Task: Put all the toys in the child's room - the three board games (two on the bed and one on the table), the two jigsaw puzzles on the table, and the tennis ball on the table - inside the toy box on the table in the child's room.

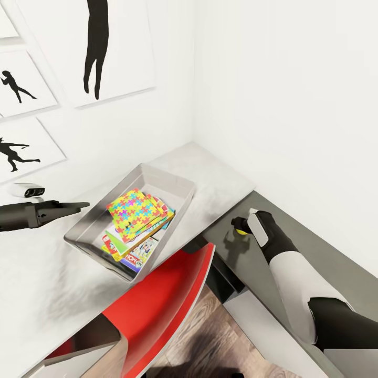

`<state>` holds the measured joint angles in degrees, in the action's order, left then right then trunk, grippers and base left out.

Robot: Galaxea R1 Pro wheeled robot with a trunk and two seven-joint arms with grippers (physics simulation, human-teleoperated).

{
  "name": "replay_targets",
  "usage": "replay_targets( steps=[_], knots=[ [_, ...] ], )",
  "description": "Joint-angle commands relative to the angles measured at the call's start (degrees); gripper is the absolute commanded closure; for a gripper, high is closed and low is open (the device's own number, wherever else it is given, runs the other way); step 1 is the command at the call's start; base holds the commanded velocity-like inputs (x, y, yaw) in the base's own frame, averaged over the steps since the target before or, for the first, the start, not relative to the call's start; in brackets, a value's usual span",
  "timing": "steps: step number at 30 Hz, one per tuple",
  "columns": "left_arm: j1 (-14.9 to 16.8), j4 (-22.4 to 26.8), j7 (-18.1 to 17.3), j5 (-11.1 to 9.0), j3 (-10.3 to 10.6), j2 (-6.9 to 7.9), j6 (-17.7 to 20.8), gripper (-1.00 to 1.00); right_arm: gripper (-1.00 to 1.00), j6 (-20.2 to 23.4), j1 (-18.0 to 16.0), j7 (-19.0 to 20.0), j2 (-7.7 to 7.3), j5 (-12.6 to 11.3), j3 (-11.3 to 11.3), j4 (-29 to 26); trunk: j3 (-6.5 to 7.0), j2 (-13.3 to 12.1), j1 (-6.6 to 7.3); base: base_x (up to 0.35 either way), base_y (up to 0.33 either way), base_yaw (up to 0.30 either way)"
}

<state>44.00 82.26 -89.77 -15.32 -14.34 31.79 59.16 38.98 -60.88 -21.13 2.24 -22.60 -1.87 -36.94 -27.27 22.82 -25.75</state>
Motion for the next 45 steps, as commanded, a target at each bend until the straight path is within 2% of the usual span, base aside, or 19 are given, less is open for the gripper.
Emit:
replay_targets(
  steps=[1, 22, 23, 45],
  knots=[
    [0.0, 0.0, -0.2, 0.0, 0.0, 0.06, 0.6, -1.00, -1.00, 0.1, 0.0, -0.5, 0.04, -0.6, -0.2, -0.1, -0.09, 0.1, -0.03, 0.000, 0.000, 0.000],
    [0.1, 0.0, -0.2, 0.0, 0.0, 0.29, 0.6, -1.00, -1.00, -2.0, 0.0, -0.5, 0.10, -0.6, -0.2, 0.2, -0.09, 0.1, -0.03, 0.000, 0.000, 0.000],
    [0.1, 0.0, -0.2, 0.0, 0.0, 0.29, 0.6, -1.00, 1.00, -2.0, 0.0, -0.5, 0.13, -0.6, -0.2, 0.2, -0.09, 0.1, -0.03, 0.000, 0.000, 0.000],
    [0.1, 0.0, -0.2, 0.0, 0.0, 0.29, 0.6, -1.00, 1.00, -2.1, 0.0, -0.5, 0.07, -0.6, -0.1, 0.2, -0.09, 0.1, -0.03, 0.000, 0.000, 0.000]
  ],
)
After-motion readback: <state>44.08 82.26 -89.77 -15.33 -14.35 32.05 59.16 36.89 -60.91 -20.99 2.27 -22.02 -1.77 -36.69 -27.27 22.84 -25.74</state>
